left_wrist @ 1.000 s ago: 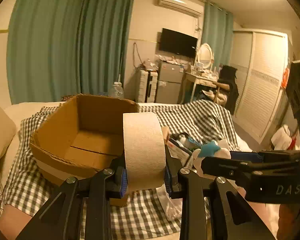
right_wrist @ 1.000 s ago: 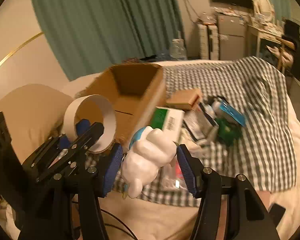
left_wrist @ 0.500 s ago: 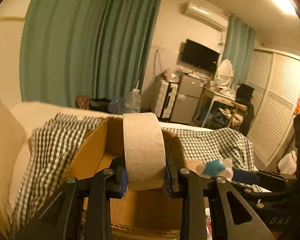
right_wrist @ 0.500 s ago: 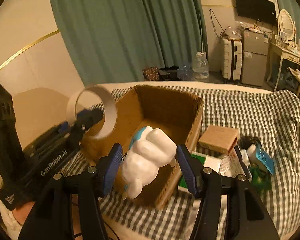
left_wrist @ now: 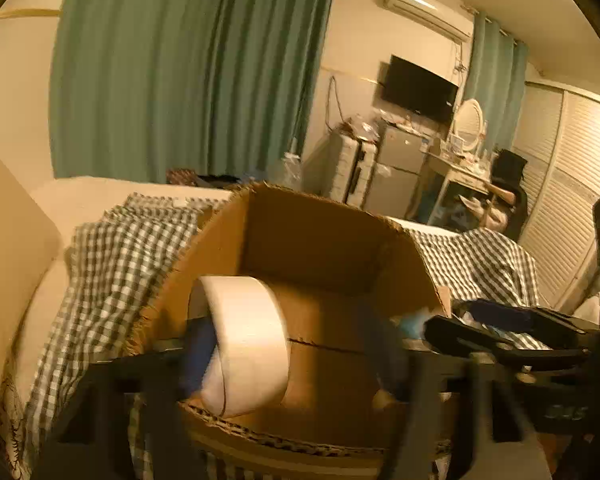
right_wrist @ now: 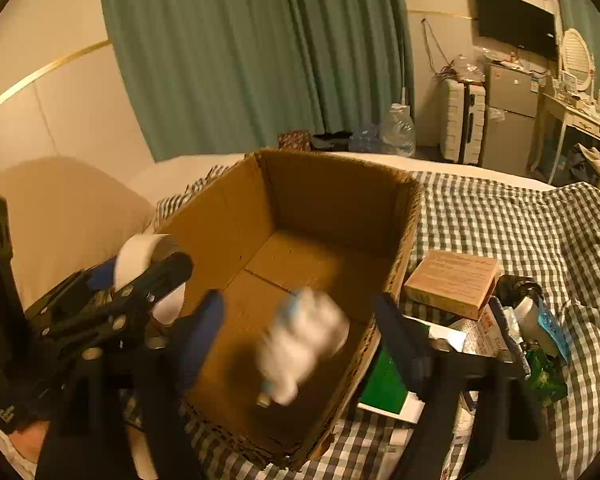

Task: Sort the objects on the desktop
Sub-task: 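Carry the masking tape with the left tool into the box while the right carries the toy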

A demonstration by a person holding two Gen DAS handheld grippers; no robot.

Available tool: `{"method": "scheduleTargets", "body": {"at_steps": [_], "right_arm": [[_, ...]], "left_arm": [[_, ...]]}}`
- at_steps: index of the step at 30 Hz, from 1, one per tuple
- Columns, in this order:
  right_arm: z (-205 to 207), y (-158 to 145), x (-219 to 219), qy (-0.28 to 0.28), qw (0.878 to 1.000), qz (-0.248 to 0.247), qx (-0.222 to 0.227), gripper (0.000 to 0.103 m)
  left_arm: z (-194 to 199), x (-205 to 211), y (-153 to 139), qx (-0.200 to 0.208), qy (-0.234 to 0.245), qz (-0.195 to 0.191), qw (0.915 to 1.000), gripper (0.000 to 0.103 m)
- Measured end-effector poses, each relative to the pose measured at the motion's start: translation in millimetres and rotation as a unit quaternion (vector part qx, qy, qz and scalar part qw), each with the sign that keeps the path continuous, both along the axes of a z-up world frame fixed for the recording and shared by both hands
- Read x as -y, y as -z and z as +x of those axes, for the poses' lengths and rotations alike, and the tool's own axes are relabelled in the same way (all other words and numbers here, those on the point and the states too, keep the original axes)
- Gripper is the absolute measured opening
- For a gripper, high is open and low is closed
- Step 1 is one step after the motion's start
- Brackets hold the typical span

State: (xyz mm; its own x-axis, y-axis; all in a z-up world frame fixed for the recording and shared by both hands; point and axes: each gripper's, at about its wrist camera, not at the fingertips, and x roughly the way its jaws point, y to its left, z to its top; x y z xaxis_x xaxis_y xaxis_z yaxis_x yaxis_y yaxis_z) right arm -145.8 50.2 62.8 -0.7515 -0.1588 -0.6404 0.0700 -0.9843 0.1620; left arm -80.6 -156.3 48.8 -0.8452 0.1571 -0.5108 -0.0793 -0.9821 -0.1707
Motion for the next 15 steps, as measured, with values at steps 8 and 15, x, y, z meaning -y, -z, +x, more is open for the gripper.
{"method": "scheduleTargets", "body": {"at_steps": [8,15], "right_arm": [[27,-25,-26,0.036,0.999,-0.013,-0.028,0.083],[69,-41,-71,0.081,0.995,-0.029,-0.046,0.083]], "left_arm": [[9,-19,-8,0.008,0.024,-0.013,0.9996,0.084],[-2,-52,4,0.07,0.05,-0.093,0.992,0.095]]}}
